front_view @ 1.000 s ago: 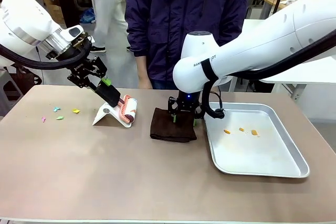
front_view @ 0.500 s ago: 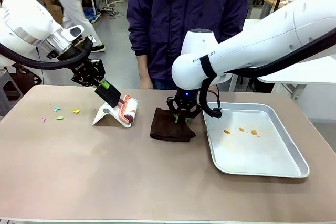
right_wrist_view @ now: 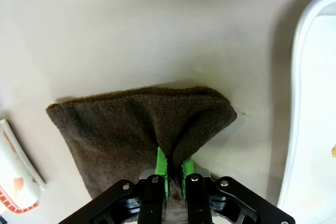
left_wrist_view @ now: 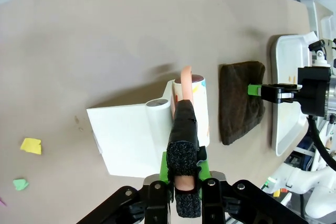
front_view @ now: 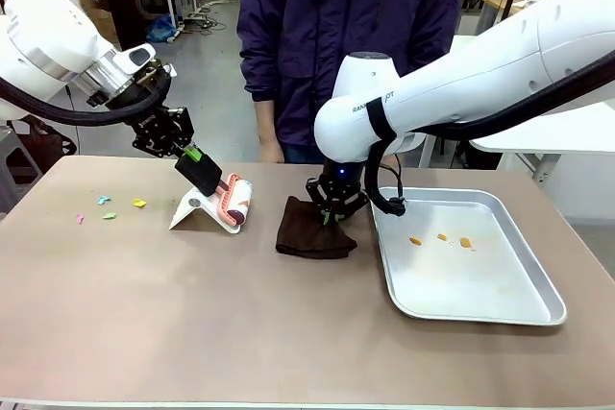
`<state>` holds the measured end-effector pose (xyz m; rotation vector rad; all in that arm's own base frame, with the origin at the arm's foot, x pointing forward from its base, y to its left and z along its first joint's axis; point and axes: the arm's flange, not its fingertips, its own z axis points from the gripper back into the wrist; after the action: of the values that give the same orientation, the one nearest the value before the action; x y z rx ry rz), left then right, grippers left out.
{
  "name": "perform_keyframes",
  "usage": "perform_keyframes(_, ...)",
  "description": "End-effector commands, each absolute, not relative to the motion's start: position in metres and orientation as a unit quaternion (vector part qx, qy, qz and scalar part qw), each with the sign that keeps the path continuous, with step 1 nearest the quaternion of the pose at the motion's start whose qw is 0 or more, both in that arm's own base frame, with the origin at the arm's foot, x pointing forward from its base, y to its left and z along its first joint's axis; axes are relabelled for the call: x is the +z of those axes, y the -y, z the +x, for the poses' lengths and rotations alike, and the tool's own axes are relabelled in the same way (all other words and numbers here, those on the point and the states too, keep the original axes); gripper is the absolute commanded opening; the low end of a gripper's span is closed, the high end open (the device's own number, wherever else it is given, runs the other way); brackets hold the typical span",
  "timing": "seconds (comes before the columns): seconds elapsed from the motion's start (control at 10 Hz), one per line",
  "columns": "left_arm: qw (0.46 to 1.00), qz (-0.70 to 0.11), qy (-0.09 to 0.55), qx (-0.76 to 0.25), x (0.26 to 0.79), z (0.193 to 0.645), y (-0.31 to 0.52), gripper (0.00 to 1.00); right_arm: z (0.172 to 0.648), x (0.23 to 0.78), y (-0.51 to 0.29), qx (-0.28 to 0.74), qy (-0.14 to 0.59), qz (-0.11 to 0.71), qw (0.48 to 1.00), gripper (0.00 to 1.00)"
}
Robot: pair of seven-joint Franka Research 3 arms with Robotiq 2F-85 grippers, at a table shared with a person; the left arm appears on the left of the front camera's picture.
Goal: Clean the surface of the table.
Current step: Hold the Lint Roller with your left hand and the towel with your right hand.
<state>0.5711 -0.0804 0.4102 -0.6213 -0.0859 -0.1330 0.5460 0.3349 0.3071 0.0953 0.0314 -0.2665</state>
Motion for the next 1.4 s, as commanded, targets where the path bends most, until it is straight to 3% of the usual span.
perform_keyframes(0.0, 0.952, -0.297, 0.043, -0.063, 0.412, 0.57, 0.08, 0.0, 0.546, 0.294, -0.323, -0.126, -0.024, 0.057, 0.99, 0.0)
perform_keyframes(0.5, 0.928, -0.345, 0.084, -0.109, 0.439, 0.548, 0.077, 0.0, 0.529, 0.34, -0.271, -0.094, -0.014, 0.266, 0.959, 0.0)
perform_keyframes(1.0, 0.869, -0.46, 0.115, -0.139, 0.478, 0.496, 0.035, 0.0, 0.501, 0.387, -0.216, -0.087, -0.055, 0.539, 0.836, 0.0)
perform_keyframes(1.3, 0.837, -0.531, 0.112, -0.071, 0.497, 0.445, -0.021, 0.0, 0.459, 0.404, -0.167, -0.017, -0.076, 0.614, 0.785, 0.0)
